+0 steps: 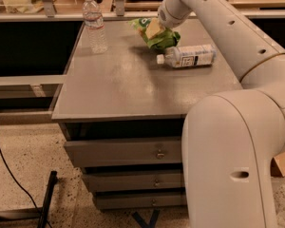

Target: Pick green rice chip bag

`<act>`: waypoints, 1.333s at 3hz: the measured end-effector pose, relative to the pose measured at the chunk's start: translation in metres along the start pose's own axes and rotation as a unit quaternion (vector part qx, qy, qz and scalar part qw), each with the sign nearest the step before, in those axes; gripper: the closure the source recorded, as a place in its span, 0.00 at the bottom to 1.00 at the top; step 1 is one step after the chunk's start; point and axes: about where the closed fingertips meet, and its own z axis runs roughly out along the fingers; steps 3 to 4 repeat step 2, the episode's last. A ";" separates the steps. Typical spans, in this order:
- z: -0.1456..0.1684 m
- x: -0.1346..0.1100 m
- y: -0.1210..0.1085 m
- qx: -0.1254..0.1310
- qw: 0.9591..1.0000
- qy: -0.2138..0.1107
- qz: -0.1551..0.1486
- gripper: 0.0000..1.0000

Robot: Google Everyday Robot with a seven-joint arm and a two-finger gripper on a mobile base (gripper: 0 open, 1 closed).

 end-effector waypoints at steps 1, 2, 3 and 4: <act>-0.015 -0.017 -0.002 -0.004 1.000 -0.028 -0.009 1.00; -0.016 -0.018 -0.002 -0.004 1.000 -0.029 -0.010 1.00; -0.016 -0.018 -0.002 -0.004 1.000 -0.029 -0.010 1.00; -0.016 -0.018 -0.002 -0.004 1.000 -0.029 -0.010 1.00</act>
Offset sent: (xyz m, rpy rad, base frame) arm 0.0019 0.0013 0.0208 0.0201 -0.0452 0.0225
